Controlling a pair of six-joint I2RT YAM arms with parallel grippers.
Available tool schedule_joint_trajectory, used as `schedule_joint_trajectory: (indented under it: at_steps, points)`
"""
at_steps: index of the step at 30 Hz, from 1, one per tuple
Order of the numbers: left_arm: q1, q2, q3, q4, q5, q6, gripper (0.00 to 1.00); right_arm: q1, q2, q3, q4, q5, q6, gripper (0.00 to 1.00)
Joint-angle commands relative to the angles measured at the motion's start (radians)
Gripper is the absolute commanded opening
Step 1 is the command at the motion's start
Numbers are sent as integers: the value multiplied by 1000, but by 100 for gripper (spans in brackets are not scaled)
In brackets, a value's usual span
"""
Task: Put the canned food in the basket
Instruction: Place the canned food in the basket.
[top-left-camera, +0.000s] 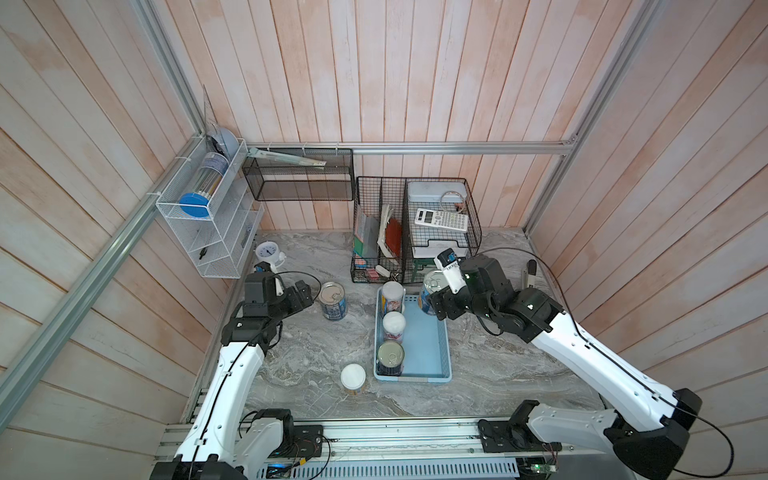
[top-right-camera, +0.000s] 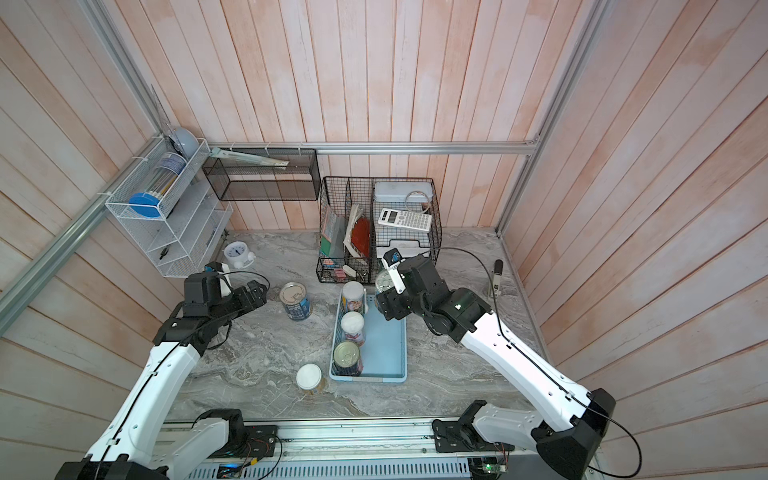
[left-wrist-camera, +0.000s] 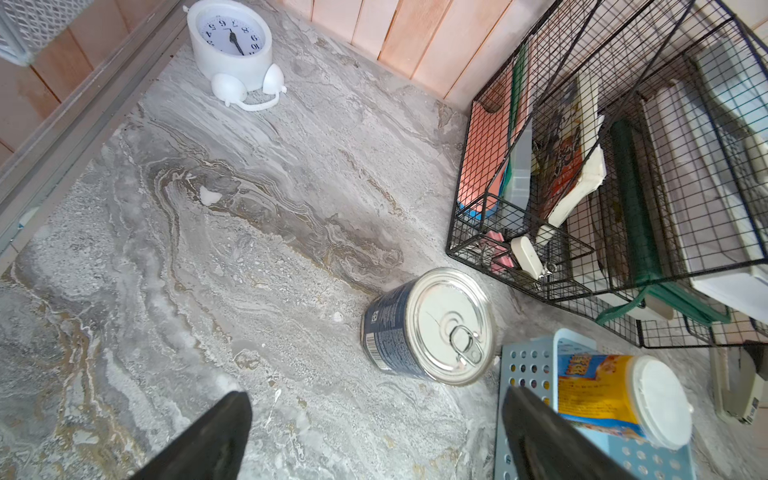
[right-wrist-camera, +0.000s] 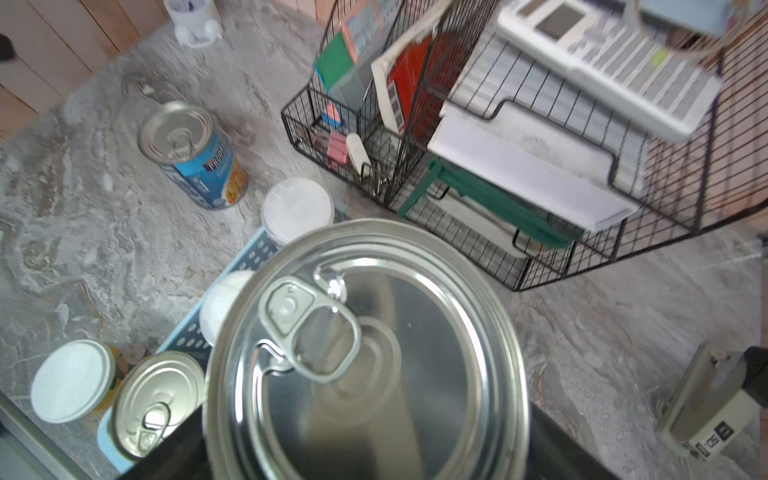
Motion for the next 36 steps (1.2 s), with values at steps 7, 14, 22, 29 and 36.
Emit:
schedule_joint_trajectory:
  at_steps: [7,14,22,29,36]
  points:
    - [5,-6,-16,11,12,17,100,-82,59,-110,305,-132,33,0]
    - [4,0,-16,11,15,18,100,-116,142,-129,410,-177,3,0]
    - [4,5,-16,10,10,18,100,-132,227,-148,494,-139,-29,0]
    - [4,10,-17,8,8,18,100,-134,288,-151,524,-77,-56,0]
    - [4,20,-18,8,11,19,100,-134,320,-180,593,1,-85,0]
